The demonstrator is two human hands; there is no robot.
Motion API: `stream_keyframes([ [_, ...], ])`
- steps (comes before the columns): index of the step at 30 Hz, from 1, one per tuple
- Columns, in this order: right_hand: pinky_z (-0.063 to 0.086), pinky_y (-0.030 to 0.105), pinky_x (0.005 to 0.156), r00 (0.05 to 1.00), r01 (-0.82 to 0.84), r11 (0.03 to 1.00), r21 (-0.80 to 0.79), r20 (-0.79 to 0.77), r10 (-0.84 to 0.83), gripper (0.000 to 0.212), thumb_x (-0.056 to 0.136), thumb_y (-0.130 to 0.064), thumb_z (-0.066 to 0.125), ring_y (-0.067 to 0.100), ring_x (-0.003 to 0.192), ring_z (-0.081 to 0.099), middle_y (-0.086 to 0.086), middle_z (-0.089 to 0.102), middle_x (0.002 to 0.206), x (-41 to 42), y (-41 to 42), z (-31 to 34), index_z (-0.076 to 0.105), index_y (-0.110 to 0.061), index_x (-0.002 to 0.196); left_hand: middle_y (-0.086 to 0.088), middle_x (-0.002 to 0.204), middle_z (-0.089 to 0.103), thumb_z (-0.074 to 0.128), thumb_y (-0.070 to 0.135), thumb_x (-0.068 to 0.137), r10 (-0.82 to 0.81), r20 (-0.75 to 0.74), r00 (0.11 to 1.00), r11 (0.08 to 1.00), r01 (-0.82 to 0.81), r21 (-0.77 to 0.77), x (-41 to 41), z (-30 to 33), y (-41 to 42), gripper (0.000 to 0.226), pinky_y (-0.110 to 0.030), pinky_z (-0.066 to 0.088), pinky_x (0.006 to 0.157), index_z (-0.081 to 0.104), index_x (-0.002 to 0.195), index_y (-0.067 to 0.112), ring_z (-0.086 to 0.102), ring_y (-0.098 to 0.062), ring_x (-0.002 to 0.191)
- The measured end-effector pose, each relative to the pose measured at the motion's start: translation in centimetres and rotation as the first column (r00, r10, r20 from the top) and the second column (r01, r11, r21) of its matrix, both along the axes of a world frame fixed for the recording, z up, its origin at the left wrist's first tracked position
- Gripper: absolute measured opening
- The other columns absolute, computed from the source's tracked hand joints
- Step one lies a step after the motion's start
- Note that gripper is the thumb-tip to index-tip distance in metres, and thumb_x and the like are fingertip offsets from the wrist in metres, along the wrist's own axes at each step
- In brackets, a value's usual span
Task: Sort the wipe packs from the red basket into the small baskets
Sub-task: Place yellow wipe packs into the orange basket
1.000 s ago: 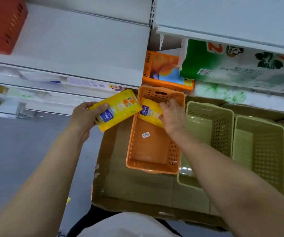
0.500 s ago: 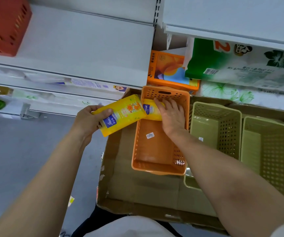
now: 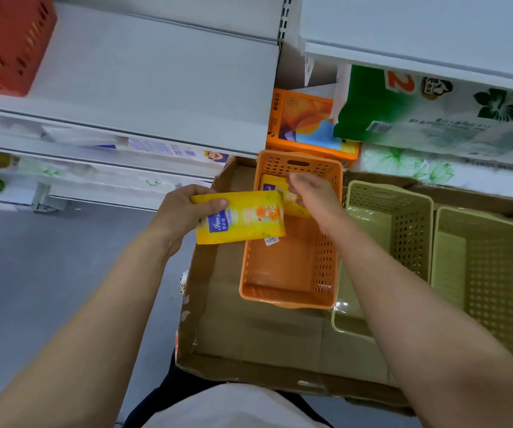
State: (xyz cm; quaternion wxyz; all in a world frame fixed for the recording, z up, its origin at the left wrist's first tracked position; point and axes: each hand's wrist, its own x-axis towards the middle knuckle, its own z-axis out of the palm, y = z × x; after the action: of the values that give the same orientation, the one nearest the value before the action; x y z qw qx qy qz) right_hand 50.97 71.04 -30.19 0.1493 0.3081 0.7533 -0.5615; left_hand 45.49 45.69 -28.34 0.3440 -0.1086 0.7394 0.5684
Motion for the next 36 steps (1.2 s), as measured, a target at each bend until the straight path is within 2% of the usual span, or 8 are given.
stream_keyframes([
  [5,0.054,0.017,0.078,0.867,-0.495,0.868,-0.037,0.032,0.496,0.040,0.081,-0.054,0.072,-0.005,0.096,0.066,-0.020,0.069,0.111,0.7,0.7,3.8,0.066,-0.041,0.118,0.000,0.087,0.076,0.086,0.037,0.060,-0.148,-0.033,0.988,0.988,0.149,0.035,0.7,0.8,3.5,0.043,-0.021,0.054,0.056,0.067,0.095,0.019,0.074,-0.012,0.073],
  [9,0.054,0.020,0.056,0.955,-0.296,0.930,0.218,0.072,0.287,0.023,0.083,-0.048,0.073,0.001,0.071,0.069,-0.010,0.072,0.095,1.8,2.3,3.2,0.065,-0.036,0.101,0.003,0.106,0.069,0.085,0.031,0.072,-0.032,-0.170,0.985,0.997,0.018,-0.078,2.4,-0.3,5.4,0.050,-0.024,0.053,0.071,0.059,0.115,0.022,0.068,-0.009,0.088],
  [13,0.041,0.026,0.059,0.978,-0.200,0.757,0.622,0.177,0.113,0.039,0.087,-0.050,0.065,0.015,0.076,0.064,-0.008,0.067,0.080,2.1,4.0,1.9,0.070,-0.022,0.114,0.004,0.121,0.061,0.076,0.039,0.082,-0.141,-0.068,0.988,0.971,0.125,-0.205,4.6,-2.2,5.8,0.065,-0.047,0.051,0.095,0.046,0.139,0.031,0.060,-0.019,0.111],
  [16,0.037,0.025,0.058,0.929,-0.370,0.716,0.593,0.263,0.262,0.045,0.086,-0.050,0.068,0.018,0.086,0.066,-0.003,0.071,0.092,2.0,2.8,0.9,0.068,-0.020,0.119,0.000,0.114,0.069,0.070,0.034,0.087,-0.090,0.008,0.996,0.986,0.090,-0.138,5.7,-3.1,5.6,0.047,-0.047,0.056,0.087,0.054,0.132,0.033,0.067,-0.022,0.103],
  [19,0.050,0.031,0.084,0.865,-0.500,0.720,0.482,0.321,0.386,0.049,0.086,-0.045,0.071,0.025,0.110,0.063,0.002,0.065,0.126,1.9,0.9,-0.3,0.065,-0.020,0.127,-0.001,0.103,0.073,0.071,0.031,0.088,-0.073,0.018,0.997,0.996,0.074,-0.040,5.6,-3.4,4.7,0.032,-0.037,0.058,0.075,0.063,0.117,0.039,0.071,-0.020,0.095],
  [25,0.045,0.033,0.099,0.875,-0.474,0.773,0.421,0.324,0.360,0.046,0.090,-0.041,0.066,0.027,0.120,0.056,0.007,0.060,0.134,2.5,-1.7,-3.6,0.062,-0.020,0.131,-0.006,0.093,0.075,0.071,0.022,0.088,-0.079,0.059,0.995,0.996,0.077,0.041,5.8,-3.2,3.5,0.035,-0.031,0.055,0.069,0.067,0.122,0.029,0.072,-0.020,0.087],
  [33,0.038,0.041,0.094,0.786,-0.589,0.338,0.734,0.424,0.450,0.036,0.091,-0.045,0.061,0.028,0.127,0.040,0.003,0.061,0.124,3.9,-3.4,-4.2,0.062,-0.026,0.122,-0.007,0.096,0.073,0.071,0.017,0.088,-0.028,0.138,0.990,0.995,0.015,0.094,6.4,-2.8,3.3,0.042,-0.017,0.052,0.053,0.063,0.129,0.021,0.071,-0.009,0.073],
  [36,0.043,0.037,0.091,0.839,-0.528,0.491,0.693,0.338,0.426,0.045,0.090,-0.036,0.066,0.028,0.123,0.045,0.005,0.058,0.126,4.4,-3.3,-4.5,0.052,-0.023,0.131,-0.007,0.099,0.073,0.071,0.019,0.088,-0.043,0.135,0.990,0.996,0.031,0.086,6.5,-2.7,3.3,0.042,-0.018,0.052,0.054,0.063,0.129,0.022,0.071,-0.013,0.080],
])
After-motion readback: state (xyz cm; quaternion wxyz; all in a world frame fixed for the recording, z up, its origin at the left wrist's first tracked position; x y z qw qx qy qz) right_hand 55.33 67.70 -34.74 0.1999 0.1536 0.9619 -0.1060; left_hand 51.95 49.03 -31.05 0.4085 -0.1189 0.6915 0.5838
